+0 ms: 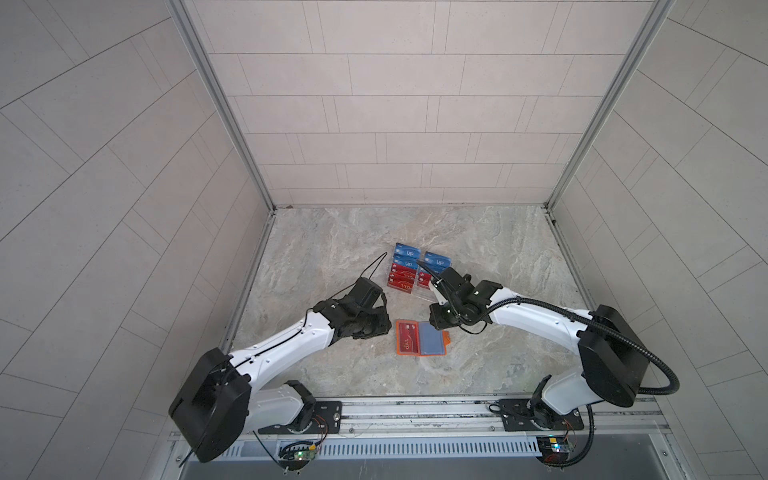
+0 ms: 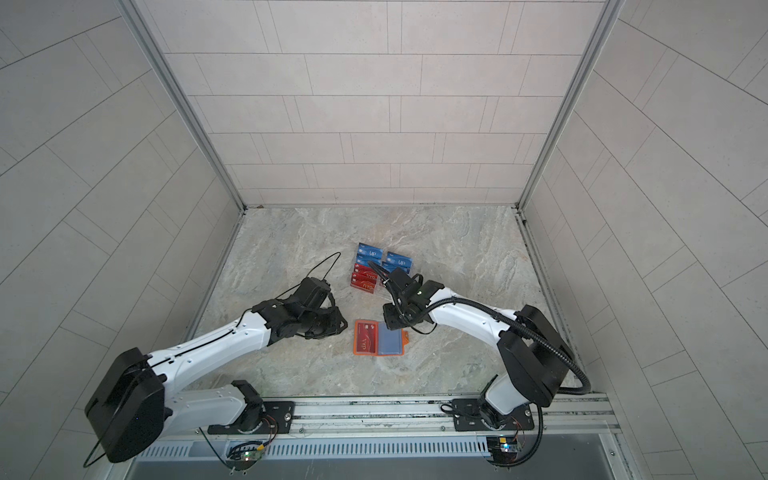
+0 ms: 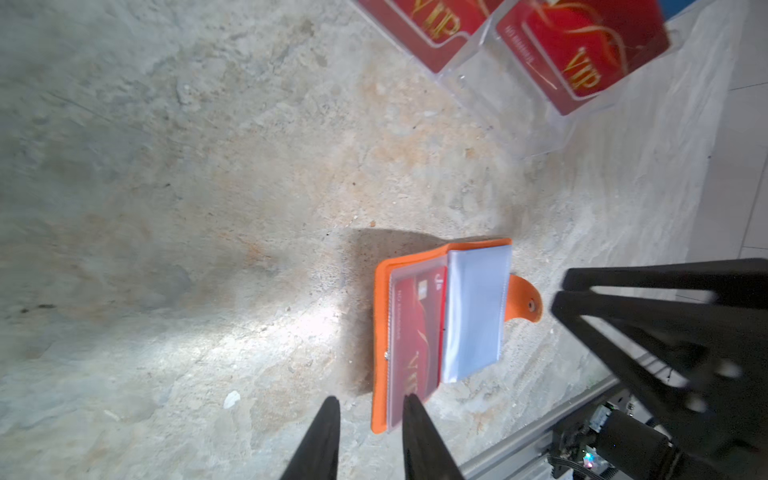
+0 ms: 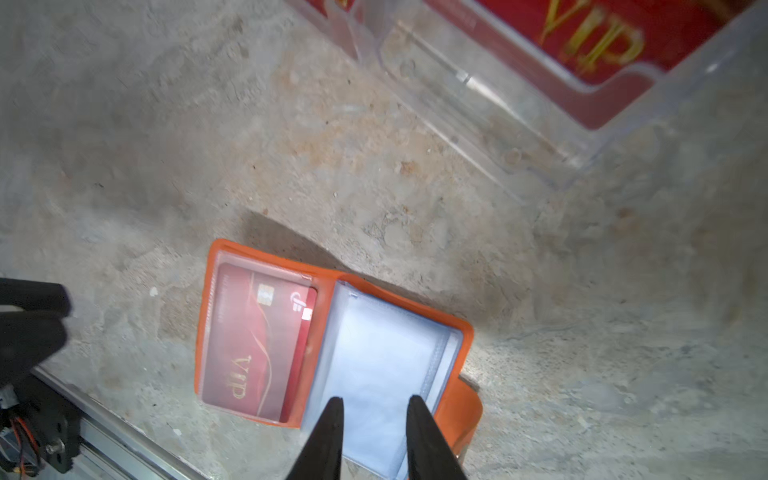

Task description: Put the credit cards into the card holder

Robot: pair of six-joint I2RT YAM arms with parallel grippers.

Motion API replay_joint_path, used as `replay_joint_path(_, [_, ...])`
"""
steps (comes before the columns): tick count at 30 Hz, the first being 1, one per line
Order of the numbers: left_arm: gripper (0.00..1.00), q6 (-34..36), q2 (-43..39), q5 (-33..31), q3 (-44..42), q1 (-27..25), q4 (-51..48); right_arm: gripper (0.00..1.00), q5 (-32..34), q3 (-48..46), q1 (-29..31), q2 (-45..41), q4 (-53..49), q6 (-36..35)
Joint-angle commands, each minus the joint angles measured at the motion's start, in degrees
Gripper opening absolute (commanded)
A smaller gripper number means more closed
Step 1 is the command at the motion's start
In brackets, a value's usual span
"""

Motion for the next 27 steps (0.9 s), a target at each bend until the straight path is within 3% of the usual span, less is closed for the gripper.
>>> replay_joint_path(1, [0.32, 0.45, 1.35, 3.15, 2.26, -1.41, -0.82, 0.26, -1.21, -2.61, 0.26, -0.85, 1.26, 0.94])
replay_joint_path(7, [0.31, -2.61, 10.27, 10.51, 4.00, -6.32, 12.02, 0.23, -1.15, -4.67, 0.36, -0.65, 2.10, 1.79])
replay_joint_path(13, [0.31, -5.88, 16.71, 14.35, 2.36, -6.89, 23.67, 0.23, -5.22, -9.20, -1.47, -0.32, 9.51, 6.03])
replay_joint_path(27, [0.37, -8.91, 22.14, 15.87, -2.65, -6.89, 33.08, 0.22, -3.75, -10.24, -1.76, 1.38, 6.65, 4.64])
